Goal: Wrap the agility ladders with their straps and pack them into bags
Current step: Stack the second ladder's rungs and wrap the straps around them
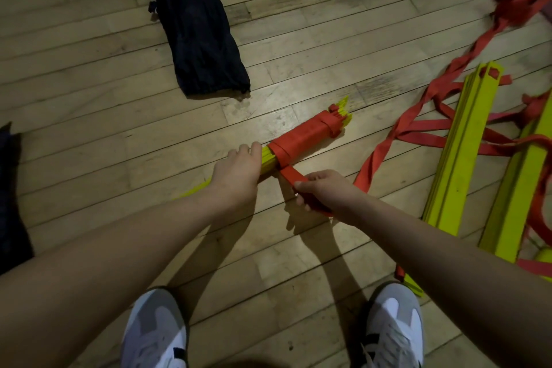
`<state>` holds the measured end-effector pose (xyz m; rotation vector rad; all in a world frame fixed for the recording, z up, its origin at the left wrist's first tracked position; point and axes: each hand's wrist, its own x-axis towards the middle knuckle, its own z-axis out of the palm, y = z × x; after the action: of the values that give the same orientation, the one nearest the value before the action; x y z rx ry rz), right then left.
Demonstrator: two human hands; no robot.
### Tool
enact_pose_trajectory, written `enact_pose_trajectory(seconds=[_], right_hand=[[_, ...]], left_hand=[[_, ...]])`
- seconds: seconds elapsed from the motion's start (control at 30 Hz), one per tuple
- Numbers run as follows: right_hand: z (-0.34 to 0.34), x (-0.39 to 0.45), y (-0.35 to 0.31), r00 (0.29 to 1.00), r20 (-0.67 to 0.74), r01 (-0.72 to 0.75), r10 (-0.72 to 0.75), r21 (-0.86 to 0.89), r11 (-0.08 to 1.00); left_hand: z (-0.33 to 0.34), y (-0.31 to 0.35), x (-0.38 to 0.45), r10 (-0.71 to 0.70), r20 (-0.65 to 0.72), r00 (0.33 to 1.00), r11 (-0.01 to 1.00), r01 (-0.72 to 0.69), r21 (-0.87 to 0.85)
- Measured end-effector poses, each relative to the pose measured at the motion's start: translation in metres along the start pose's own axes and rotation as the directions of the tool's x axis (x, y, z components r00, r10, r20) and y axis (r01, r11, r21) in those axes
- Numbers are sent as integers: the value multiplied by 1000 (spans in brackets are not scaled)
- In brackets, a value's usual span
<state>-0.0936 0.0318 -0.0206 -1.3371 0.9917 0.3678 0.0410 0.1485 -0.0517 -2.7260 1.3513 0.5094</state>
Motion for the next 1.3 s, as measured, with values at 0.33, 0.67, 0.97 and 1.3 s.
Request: enact_pose_trajectory(seconds=[0.33,0.67,0.97,1.3], right_hand=[[-8,9,-14,989,120,-84,84,-9,996],[0,6,3,990,99,-110,104,56,992],[6,0,6,998,62,-18,14,70,997],[5,4,-20,988,148,66,-51,-96,993]], left_hand=[[-14,-8,35,89,-52,995,963,-73,260],[13,-14,-13,346,-188,919,925,-301,234],[-1,-6,0,82,-27,996,997,-82,15],[-21,-13,34,-50,-29,998,999,51,14]])
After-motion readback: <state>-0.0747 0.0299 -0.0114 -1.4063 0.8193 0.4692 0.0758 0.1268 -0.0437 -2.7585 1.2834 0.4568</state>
